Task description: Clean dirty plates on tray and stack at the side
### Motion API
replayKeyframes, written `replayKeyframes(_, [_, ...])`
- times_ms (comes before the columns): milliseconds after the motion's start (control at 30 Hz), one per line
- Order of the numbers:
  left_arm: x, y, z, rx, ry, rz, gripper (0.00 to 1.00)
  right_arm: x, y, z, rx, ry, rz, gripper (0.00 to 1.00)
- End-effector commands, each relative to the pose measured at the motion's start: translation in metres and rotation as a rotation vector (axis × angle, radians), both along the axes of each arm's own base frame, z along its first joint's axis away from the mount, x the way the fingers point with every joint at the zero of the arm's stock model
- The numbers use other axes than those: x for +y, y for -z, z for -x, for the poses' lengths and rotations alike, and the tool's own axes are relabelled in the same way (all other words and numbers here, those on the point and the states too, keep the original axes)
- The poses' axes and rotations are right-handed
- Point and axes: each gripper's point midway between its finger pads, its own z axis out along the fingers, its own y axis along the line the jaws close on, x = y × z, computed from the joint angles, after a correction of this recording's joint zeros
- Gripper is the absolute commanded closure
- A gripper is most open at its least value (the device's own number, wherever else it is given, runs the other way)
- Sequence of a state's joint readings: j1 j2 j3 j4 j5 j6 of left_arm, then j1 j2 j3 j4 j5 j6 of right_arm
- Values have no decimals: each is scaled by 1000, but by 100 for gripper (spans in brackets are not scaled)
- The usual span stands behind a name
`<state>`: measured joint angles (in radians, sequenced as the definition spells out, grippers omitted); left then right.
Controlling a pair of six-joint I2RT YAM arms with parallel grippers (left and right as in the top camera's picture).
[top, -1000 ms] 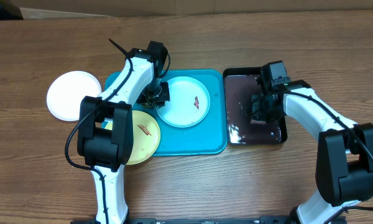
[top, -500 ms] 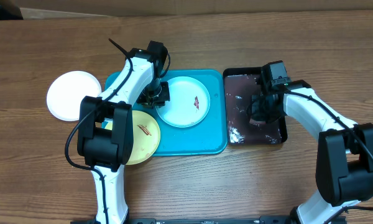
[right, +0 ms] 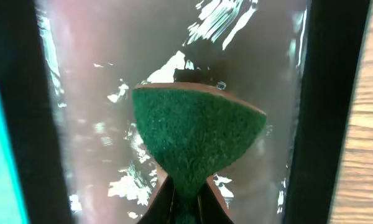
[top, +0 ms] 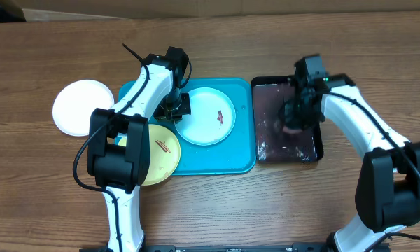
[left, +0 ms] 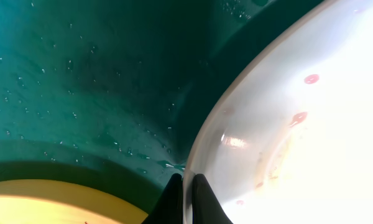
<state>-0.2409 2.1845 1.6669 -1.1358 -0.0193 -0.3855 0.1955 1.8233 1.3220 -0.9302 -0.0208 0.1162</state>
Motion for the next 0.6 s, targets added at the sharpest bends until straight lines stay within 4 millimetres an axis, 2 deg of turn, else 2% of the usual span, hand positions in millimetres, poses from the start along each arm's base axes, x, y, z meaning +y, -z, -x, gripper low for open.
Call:
replayKeyframes(0, [2,3,6,24,26,-10,96,8,-36,-9,-76,-11,-9,96])
replayKeyframes(100, [-2,-4,4,5,25,14,95,9,-41,-2,-60,-17,-7,96])
replayKeyframes(167, [-5,-11,0,-24,26,27,85,8,-38,5,-32,-18,-1,96])
replayKeyframes(267, [-5,-18,-8,-68,28,31,80,7,-34,8,-11,-18,4,96])
replayKeyframes(333, [-6,-17,-11,-79,28,33,82,8,-34,8,-11,-19,2,96])
replayKeyframes(400, [-6,-17,-12,-83,28,34,95,11,-34,9,-6,-23,-18,96])
replayKeyframes(567, [-11,-17,-9,-75,39,40,96,14,-34,13,10,-26,-33,96])
